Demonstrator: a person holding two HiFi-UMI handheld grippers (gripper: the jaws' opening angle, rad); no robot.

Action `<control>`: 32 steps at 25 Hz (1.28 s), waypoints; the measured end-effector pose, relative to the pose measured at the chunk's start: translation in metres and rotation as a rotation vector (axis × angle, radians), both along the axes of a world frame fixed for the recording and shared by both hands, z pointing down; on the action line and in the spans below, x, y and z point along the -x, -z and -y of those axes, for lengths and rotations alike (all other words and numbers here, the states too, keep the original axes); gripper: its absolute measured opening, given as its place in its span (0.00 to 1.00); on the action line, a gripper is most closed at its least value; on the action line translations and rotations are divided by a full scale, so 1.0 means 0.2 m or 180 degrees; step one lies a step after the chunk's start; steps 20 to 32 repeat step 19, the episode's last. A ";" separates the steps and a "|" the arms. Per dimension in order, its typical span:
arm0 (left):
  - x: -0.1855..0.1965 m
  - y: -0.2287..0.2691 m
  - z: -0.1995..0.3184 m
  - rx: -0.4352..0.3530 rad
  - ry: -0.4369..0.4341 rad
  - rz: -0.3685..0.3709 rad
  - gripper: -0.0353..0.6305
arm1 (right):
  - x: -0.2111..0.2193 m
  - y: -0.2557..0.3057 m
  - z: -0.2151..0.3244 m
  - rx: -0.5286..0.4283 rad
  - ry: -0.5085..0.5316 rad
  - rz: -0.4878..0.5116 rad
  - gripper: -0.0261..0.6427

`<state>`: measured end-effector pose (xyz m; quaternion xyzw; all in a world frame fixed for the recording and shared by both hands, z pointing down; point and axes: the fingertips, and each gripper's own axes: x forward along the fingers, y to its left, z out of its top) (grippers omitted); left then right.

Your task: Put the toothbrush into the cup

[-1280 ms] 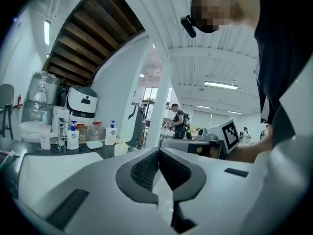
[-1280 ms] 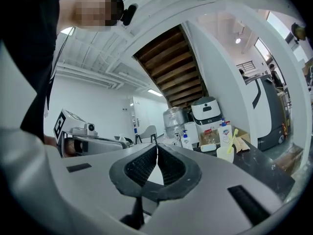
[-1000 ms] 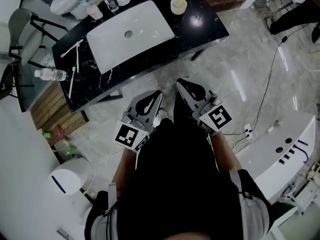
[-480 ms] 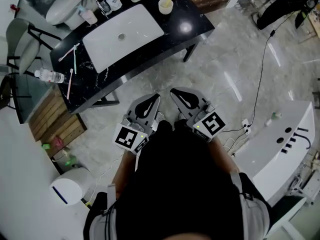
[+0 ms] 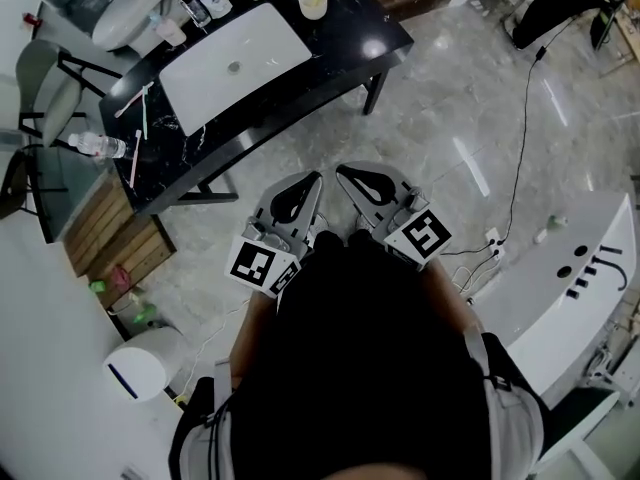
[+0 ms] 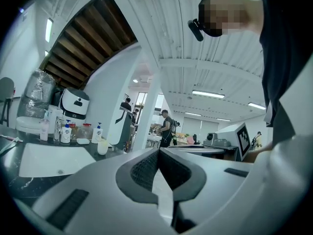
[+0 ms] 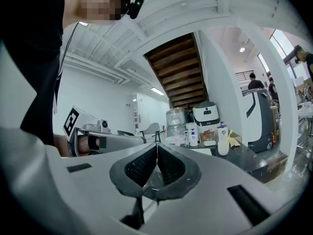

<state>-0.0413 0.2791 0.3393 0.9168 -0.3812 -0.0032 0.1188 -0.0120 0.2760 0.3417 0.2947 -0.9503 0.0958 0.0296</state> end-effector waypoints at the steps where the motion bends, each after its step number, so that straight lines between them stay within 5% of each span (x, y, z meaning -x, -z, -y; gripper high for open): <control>1: -0.02 0.00 0.00 -0.0010 0.0008 0.0007 0.07 | -0.02 0.00 0.00 0.0014 -0.0009 0.0009 0.07; 12: -0.16 0.02 -0.04 -0.0083 0.0070 0.0051 0.07 | -0.23 0.07 0.03 -0.0154 -0.0065 0.0094 0.07; 32: -0.23 0.02 -0.05 -0.0090 0.0030 0.0081 0.07 | -0.25 0.07 -0.01 -0.0142 0.0011 0.0141 0.07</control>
